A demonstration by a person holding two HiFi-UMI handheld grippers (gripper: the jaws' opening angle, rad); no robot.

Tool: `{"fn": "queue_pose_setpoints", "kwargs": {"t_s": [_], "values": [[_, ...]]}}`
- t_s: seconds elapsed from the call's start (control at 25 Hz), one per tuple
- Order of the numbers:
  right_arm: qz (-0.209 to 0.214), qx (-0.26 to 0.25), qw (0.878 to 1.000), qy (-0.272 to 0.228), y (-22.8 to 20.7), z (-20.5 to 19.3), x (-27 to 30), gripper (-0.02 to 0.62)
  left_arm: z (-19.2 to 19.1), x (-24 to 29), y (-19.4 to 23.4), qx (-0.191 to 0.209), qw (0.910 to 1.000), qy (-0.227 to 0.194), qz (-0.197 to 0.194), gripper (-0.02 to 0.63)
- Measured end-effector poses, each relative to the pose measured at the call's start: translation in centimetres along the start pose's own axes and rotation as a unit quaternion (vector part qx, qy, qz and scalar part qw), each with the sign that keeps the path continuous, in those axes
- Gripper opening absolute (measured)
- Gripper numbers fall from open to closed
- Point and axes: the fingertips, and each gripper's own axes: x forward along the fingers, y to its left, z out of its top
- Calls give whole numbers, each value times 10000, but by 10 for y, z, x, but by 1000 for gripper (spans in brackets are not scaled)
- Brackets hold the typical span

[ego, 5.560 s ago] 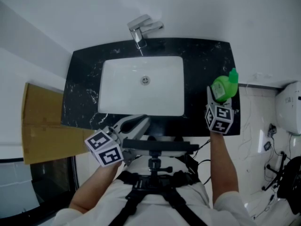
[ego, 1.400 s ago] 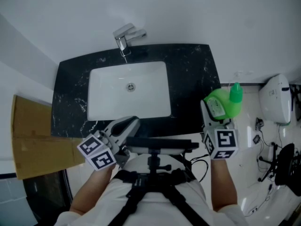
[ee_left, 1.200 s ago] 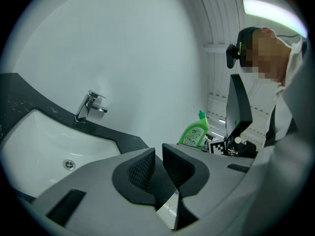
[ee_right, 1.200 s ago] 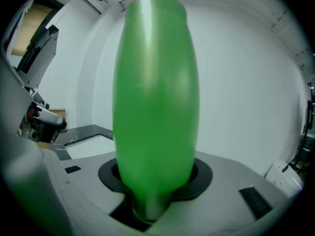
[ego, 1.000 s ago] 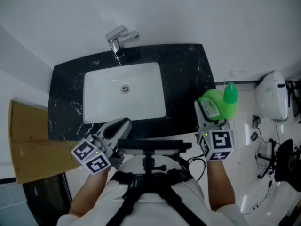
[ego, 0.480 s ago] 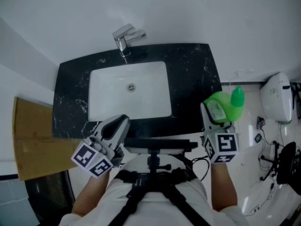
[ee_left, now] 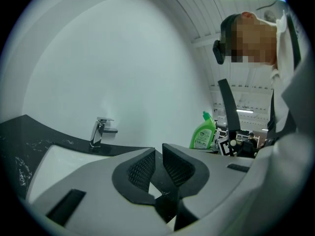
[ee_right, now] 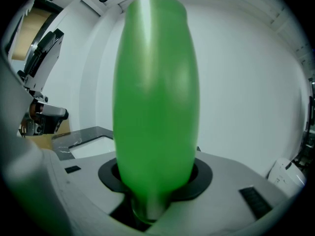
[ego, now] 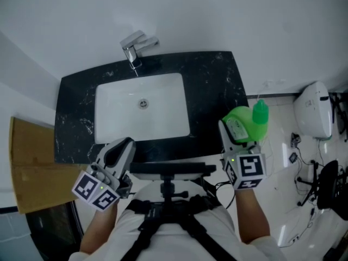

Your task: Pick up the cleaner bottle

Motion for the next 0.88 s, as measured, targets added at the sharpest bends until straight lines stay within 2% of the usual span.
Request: {"fn": "queue_pose_setpoints", "kwargs": {"t_s": [0.88], "values": [[69,-88,9999,64,8,-9,2,175,-1,-15,7,-74,9999,19,128,44]]}}
